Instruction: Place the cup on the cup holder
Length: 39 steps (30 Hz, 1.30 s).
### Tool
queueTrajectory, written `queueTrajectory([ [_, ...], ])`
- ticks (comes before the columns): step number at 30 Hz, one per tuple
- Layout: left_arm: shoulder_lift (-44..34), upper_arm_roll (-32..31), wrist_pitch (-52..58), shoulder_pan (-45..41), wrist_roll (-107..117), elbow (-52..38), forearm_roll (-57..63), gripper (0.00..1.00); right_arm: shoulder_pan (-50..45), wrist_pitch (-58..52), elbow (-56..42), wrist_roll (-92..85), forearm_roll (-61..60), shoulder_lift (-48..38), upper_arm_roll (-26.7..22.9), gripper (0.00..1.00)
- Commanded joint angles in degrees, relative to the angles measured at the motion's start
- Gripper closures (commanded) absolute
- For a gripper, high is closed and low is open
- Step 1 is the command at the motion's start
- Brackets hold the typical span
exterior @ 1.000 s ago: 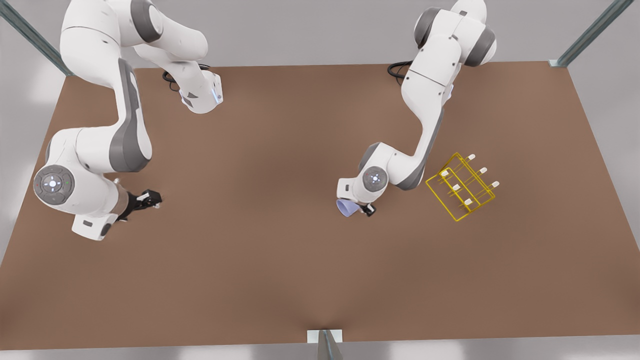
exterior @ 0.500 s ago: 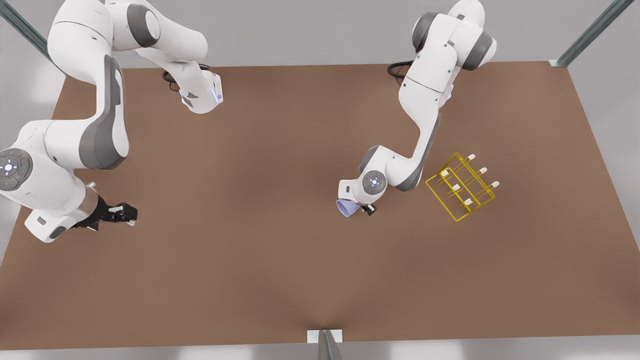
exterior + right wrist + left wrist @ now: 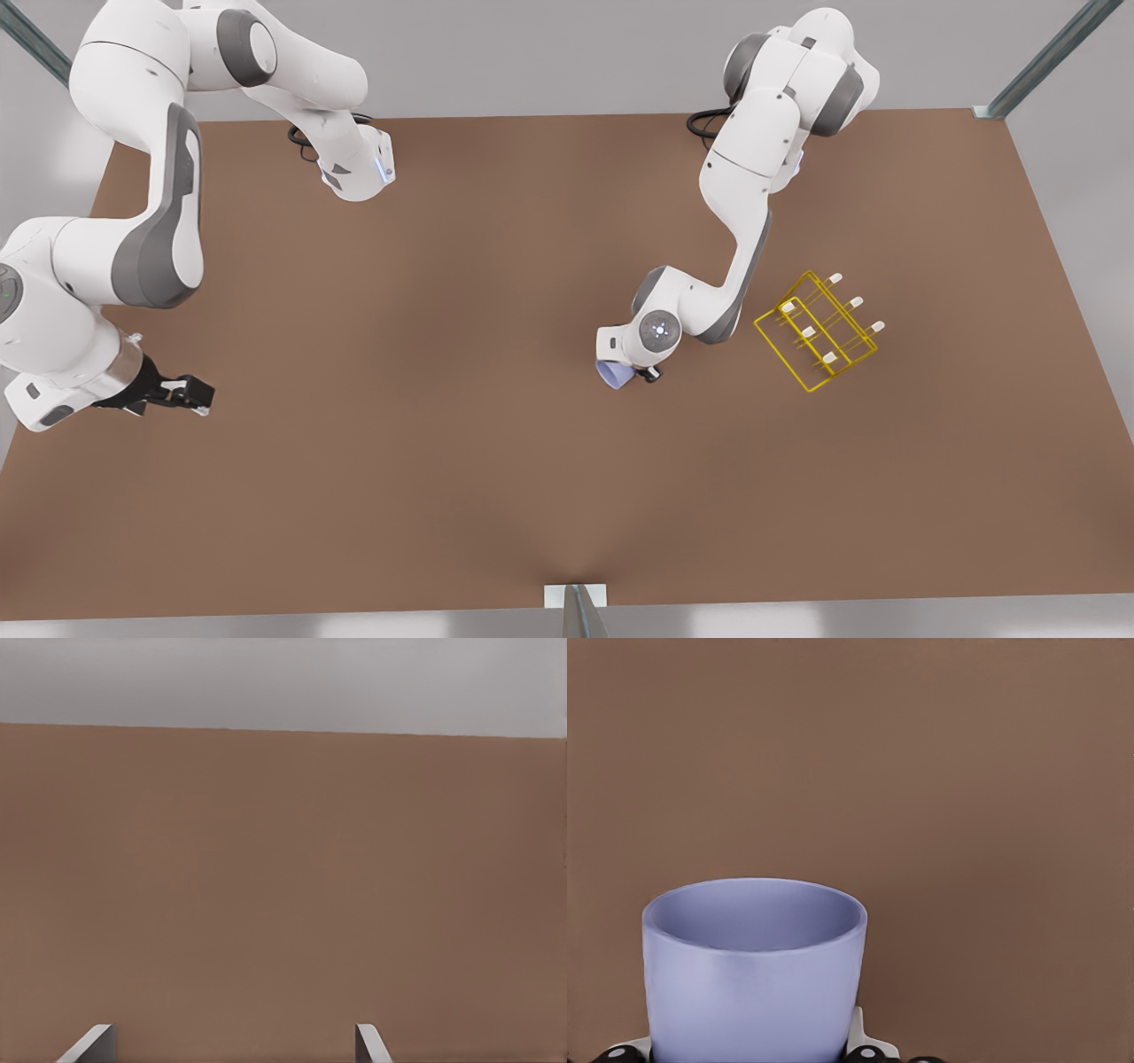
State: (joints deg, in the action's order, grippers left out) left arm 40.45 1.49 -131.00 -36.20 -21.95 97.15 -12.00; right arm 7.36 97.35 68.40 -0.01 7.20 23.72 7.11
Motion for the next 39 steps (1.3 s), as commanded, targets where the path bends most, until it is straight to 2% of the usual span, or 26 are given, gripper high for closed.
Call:
queueTrajectory([
  [1,-0.11,0.0,1.88,-0.01,1.39,-1.08,-0.13,0.25,0.02,0.12,-0.02,3.79,0.1,-0.08,0.01,0.0],
  [2,-0.19,0.09,5.65,-0.28,0.51,-3.01,3.37,0.25,0.02,0.12,-0.02,3.79,0.1,-0.08,0.01,0.0],
  [3,-0.54,0.09,14.42,-0.28,-1.24,-5.91,12.94,0.25,0.02,0.12,-0.02,3.79,0.1,-0.08,0.01,0.0],
  [4,-1.51,0.35,27.51,-0.19,-6.24,-10.65,19.28,0.25,0.11,-0.23,-0.02,3.79,0.19,-0.08,0.01,0.0],
  [5,-1.51,0.27,42.0,-0.8,-8.19,-17.15,30.94,0.25,-0.07,-0.23,-0.02,3.88,0.19,-0.08,0.01,0.0],
  [7,-1.42,0.26,59.52,-5.1,-16.27,-21.04,51.78,0.25,-0.15,-0.23,1.2,4.14,0.53,1.93,0.01,0.0],
  [9,-1.86,0.09,67.19,-6.25,-25.33,-20.51,68.95,0.25,-0.16,-0.23,1.12,4.14,1.15,2.12,0.01,0.0],
  [11,-1.86,0.09,71.58,-6.43,-28.76,-11.03,82.84,0.25,-0.16,-0.23,1.12,4.32,1.06,2.12,0.01,0.0],
  [13,-2.74,0.09,74.57,-6.43,-28.67,-3.82,88.2,0.25,-0.33,-0.23,1.21,4.4,1.07,2.29,0.01,0.0],
  [18,-13.11,-1.23,77.74,-6.52,-28.15,13.32,86.54,0.25,-0.24,-0.23,1.12,4.32,0.98,2.29,0.01,0.0],
  [23,-14.17,-2.64,77.47,-6.52,-17.42,21.06,77.48,0.25,-0.24,-0.23,1.12,4.32,0.71,2.29,0.01,0.0],
  [39,-6.96,-3.25,69.21,-3.88,-9.25,16.23,76.25,0.25,0.55,-0.23,0.94,3.61,0.45,2.29,0.1,0.0],
])
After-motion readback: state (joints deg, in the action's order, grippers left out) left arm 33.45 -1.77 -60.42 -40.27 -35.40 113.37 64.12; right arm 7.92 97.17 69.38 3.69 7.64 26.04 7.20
